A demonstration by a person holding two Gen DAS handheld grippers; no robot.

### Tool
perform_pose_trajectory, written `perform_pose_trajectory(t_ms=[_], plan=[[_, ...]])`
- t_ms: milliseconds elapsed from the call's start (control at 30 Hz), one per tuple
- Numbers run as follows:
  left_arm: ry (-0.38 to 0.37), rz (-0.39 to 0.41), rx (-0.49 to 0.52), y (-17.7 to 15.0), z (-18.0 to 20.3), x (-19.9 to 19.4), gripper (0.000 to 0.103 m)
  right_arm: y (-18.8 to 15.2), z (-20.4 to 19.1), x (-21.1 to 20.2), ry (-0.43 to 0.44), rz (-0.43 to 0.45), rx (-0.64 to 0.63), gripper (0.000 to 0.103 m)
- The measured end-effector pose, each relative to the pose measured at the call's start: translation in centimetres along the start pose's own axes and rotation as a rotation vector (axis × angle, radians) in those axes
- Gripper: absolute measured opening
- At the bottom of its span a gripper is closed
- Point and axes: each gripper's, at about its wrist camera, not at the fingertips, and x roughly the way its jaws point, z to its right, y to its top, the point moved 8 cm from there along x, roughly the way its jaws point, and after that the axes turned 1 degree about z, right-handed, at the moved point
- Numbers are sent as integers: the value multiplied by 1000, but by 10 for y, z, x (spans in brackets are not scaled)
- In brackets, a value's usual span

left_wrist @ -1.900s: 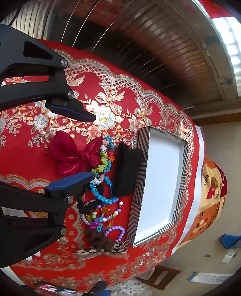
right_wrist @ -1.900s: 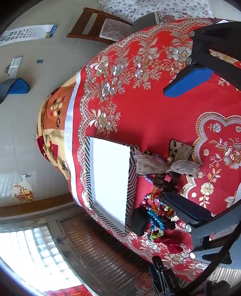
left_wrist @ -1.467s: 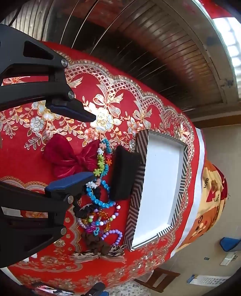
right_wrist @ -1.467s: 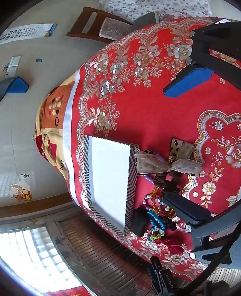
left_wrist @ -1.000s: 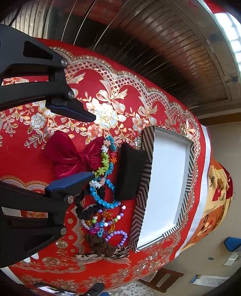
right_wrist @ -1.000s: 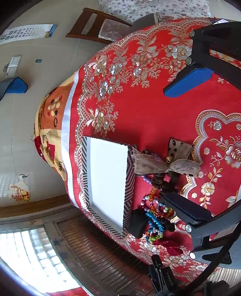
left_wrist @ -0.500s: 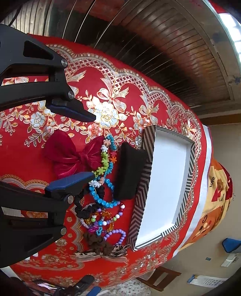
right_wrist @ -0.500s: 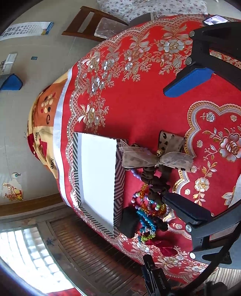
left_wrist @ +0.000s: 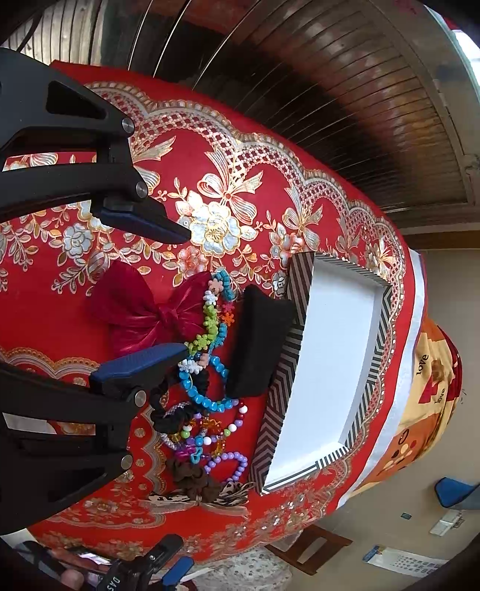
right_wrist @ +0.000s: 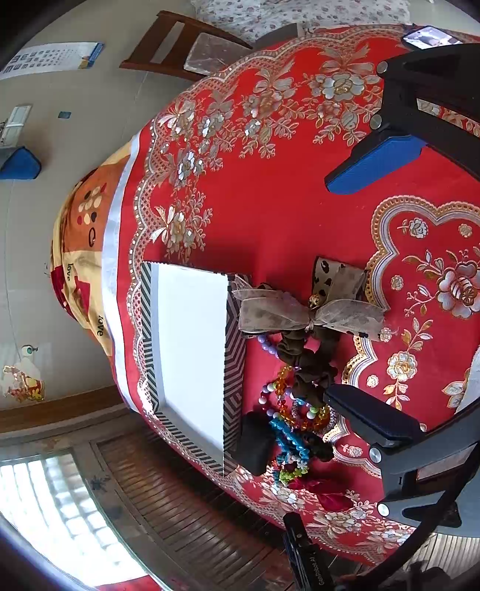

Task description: Organize jewelry

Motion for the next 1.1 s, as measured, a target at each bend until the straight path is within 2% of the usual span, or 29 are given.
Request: perform_pose_trajectory(t_ms=[467, 767, 1100], plan=[[-49, -33, -16, 5, -2, 5, 56, 2, -8, 12, 13, -12, 6, 101], [-69, -41, -43, 21, -5, 14, 56, 1, -2, 17, 13, -19, 22, 101], [-78, -35, -18, 41, -1, 30, 56, 8, 2, 21, 13, -16, 22, 101]])
